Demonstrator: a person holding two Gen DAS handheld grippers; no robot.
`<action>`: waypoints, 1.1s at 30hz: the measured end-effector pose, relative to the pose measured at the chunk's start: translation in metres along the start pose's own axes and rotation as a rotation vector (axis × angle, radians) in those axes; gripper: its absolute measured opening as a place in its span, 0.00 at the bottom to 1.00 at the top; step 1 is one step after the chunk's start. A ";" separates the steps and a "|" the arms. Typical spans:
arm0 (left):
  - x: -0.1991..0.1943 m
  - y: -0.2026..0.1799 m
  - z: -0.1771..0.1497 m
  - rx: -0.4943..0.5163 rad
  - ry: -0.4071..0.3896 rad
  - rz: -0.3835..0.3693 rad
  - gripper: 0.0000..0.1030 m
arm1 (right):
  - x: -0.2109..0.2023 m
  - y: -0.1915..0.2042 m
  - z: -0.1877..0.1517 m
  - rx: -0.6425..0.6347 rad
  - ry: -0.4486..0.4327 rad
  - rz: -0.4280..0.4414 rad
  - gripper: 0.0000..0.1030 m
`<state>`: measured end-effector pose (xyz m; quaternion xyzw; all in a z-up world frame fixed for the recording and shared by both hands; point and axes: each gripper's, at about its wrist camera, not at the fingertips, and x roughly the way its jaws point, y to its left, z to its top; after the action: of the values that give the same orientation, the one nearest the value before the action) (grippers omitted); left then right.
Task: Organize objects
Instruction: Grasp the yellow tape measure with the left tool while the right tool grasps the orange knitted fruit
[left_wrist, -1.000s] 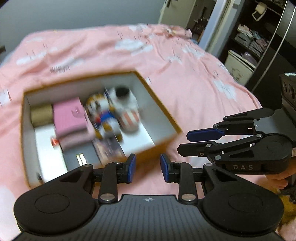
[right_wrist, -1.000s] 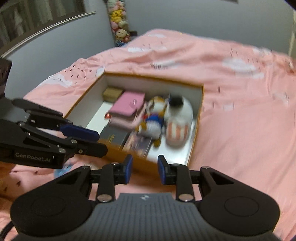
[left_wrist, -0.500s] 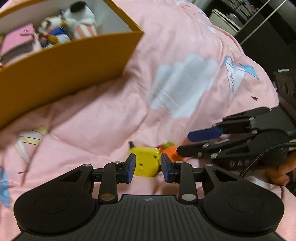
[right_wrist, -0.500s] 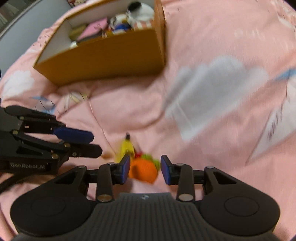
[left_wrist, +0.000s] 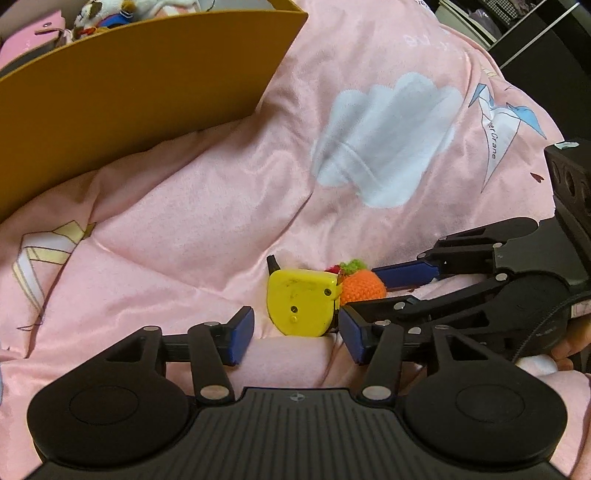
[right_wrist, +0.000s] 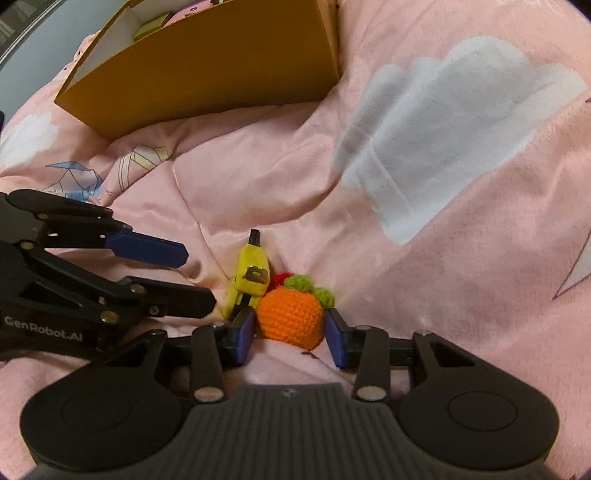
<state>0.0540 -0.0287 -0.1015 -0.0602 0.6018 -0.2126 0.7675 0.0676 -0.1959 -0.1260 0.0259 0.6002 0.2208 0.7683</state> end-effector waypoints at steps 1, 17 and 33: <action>0.002 0.000 0.001 0.002 -0.001 -0.003 0.62 | -0.001 0.000 -0.001 -0.005 -0.003 -0.002 0.41; 0.037 0.015 0.008 -0.059 0.008 -0.083 0.68 | 0.002 0.000 -0.003 -0.036 0.005 -0.030 0.40; 0.012 0.011 0.000 -0.083 -0.069 -0.082 0.59 | -0.004 0.003 -0.002 -0.056 -0.023 -0.046 0.40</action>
<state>0.0588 -0.0230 -0.1163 -0.1237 0.5803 -0.2167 0.7753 0.0636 -0.1949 -0.1220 -0.0068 0.5855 0.2195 0.7803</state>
